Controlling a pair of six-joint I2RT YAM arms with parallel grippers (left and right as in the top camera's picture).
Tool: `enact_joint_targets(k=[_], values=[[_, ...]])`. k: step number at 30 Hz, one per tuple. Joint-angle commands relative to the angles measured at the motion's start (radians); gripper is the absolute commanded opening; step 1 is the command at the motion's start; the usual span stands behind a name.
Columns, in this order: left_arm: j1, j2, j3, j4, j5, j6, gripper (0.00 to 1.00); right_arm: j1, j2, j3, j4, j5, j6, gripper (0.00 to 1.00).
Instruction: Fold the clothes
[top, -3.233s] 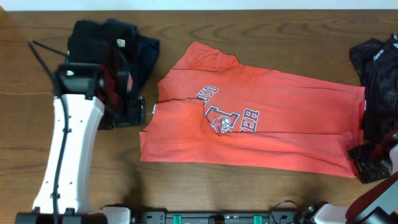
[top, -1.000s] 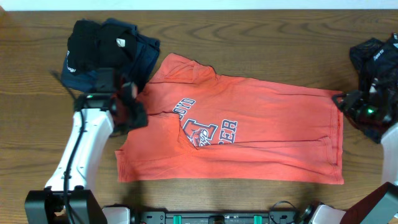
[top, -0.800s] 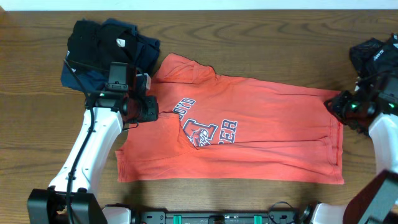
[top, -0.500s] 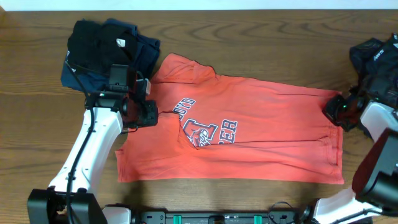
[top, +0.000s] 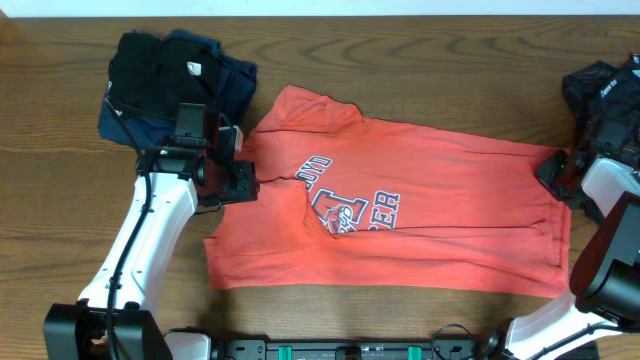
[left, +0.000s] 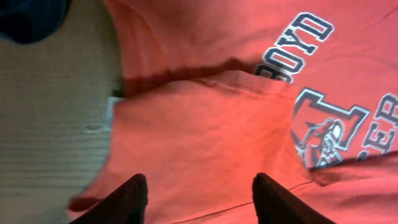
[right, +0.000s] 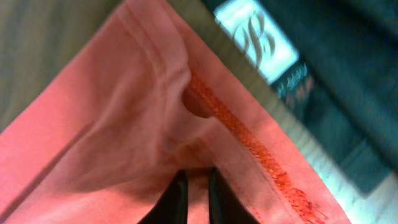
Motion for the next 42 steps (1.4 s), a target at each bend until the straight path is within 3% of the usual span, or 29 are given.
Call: enact_joint_targets(k=[1, 3, 5, 8, 12, 21, 31, 42], values=[[-0.001, -0.009, 0.019, 0.016, -0.001, 0.005, 0.62, -0.013, 0.047, 0.027, 0.005, -0.096, -0.165, 0.24], [-0.001, -0.009, 0.04, 0.024, 0.004, 0.018, 0.64, -0.013, 0.036, 0.063, -0.014, -0.226, -0.203, 0.37], [-0.001, -0.009, 0.072, 0.036, 0.018, 0.045, 0.66, -0.016, 0.005, 0.1, -0.034, -0.356, -0.203, 0.44], [-0.002, 0.004, 0.12, 0.082, 0.018, 0.046, 0.69, -0.022, -0.066, 0.146, -0.063, -0.508, -0.201, 0.49], [-0.002, 0.103, 0.219, 0.102, 0.021, 0.05, 0.69, -0.017, -0.177, 0.18, -0.123, -0.544, -0.186, 0.53], [-0.005, 0.482, 0.504, 0.147, 0.043, 0.139, 0.69, -0.002, -0.365, 0.182, -0.283, -0.543, -0.187, 0.56], [-0.022, 0.726, 0.546, 0.291, 0.045, 0.139, 0.69, -0.001, -0.378, 0.181, -0.386, -0.521, -0.186, 0.55], [-0.076, 0.758, 0.546, 0.305, 0.039, 0.147, 0.41, -0.002, -0.378, 0.181, -0.393, -0.512, -0.186, 0.54]])
